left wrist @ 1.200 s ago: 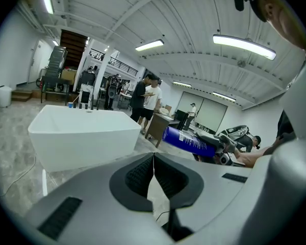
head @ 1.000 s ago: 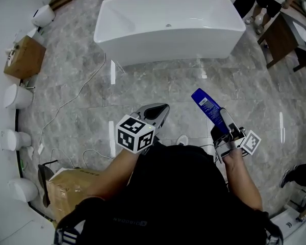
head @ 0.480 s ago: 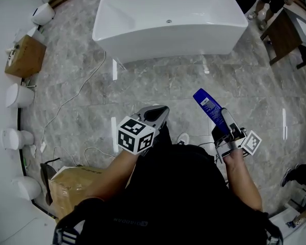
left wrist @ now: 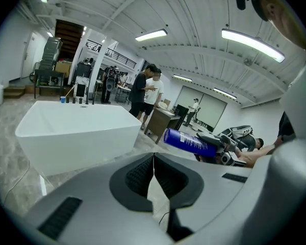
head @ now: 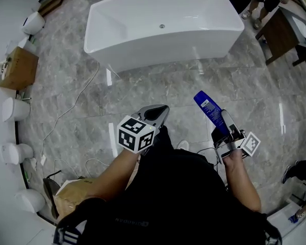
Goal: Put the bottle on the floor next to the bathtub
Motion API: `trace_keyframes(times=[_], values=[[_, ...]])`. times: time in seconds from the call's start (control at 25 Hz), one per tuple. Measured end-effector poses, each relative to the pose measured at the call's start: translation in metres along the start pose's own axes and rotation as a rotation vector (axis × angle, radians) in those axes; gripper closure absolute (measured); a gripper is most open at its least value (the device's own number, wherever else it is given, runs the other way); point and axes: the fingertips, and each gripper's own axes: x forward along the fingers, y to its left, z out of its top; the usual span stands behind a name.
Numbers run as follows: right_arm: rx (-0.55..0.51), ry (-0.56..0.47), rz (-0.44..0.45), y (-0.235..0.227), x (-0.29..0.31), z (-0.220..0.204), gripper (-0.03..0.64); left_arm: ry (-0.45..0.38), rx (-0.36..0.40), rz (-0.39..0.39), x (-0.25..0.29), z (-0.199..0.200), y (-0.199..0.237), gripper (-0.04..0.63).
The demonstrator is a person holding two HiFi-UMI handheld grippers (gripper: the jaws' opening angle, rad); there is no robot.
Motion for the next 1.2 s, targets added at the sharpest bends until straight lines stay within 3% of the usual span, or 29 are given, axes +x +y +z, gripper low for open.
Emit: trace_keyframes(times=[0.28, 0.72, 1.2], values=[[0.018, -0.017, -0.073, -0.024, 0.057, 0.013, 0.449, 0.036, -0.004, -0.007, 0.023, 0.022, 0.062, 0.578], [-0.036, -0.028, -0.106, -0.017, 0.168, 0.019, 0.449, 0.001, 0.017, -0.060, 0.040, 0.088, 0.158, 0.578], [-0.083, -0.014, -0.199, -0.044, 0.232, 0.020, 0.449, 0.019, 0.042, -0.069, 0.041, 0.105, 0.235, 0.578]])
